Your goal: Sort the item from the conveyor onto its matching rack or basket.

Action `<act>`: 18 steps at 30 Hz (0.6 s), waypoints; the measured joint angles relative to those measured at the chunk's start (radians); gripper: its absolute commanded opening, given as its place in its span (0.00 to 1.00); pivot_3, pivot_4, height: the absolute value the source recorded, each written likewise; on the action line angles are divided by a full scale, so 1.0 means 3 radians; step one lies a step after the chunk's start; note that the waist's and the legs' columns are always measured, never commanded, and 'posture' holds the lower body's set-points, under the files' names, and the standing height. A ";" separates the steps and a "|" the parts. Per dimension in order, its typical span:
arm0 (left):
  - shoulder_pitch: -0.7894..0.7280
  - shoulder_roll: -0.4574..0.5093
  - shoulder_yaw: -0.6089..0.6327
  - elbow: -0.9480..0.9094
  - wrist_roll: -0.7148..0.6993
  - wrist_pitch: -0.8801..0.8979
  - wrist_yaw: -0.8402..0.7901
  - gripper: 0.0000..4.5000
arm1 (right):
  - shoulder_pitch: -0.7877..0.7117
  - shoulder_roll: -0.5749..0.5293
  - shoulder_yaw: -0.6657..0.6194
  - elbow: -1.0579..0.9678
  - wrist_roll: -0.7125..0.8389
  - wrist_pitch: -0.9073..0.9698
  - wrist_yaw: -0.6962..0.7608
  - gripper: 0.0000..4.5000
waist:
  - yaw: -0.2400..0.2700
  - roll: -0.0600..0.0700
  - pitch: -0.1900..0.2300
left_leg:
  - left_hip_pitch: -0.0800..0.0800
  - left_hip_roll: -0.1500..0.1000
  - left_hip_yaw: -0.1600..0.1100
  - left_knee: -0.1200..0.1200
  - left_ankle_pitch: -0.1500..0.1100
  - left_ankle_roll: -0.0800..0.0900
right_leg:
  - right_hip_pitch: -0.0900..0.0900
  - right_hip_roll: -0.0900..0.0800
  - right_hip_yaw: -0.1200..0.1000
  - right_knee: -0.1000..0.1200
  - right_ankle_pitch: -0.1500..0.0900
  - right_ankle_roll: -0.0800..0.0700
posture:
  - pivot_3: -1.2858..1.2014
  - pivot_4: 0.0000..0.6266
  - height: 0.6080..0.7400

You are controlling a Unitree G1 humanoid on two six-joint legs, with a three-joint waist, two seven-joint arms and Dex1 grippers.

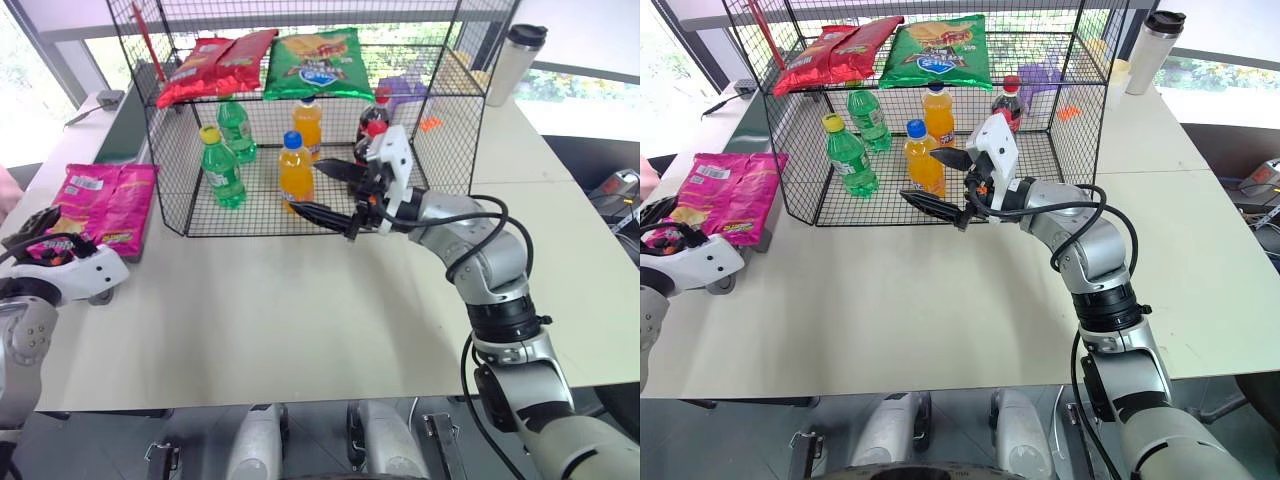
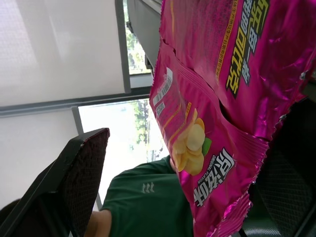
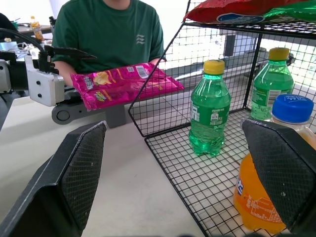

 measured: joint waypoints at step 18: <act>-0.0658 0.0076 -0.0409 0.0562 0.0085 0.0110 -0.0055 0.02 | 0.0038 -0.0017 -0.0004 -0.0006 -0.0035 -0.0060 -0.0092 1.00 | 0.0000 0.0000 0.0000 | 0.0014 -0.0001 0.0001 0.0003 0.0000 0.0000 | 0.0000 -0.0001 0.0002 0.0031 -0.0003 -0.0005 | 0.52 0.24 1.00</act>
